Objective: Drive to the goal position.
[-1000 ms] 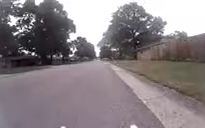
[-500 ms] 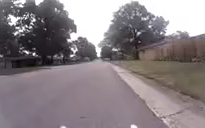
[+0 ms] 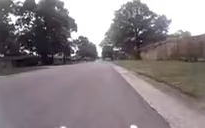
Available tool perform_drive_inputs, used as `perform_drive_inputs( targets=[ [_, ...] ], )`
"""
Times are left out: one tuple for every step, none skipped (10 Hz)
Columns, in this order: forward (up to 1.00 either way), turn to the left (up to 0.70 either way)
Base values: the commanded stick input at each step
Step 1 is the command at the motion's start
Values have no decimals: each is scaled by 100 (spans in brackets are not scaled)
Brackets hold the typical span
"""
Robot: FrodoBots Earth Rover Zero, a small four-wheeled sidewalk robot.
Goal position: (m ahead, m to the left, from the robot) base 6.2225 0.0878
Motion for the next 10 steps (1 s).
perform_drive_inputs(
  targets=[
    [100,0],
    [100,0],
    [100,0],
    [40,0],
    [25,0],
    [13,0],
    [7,0],
    [7,0],
    [7,0],
    [7,0]
  ],
)
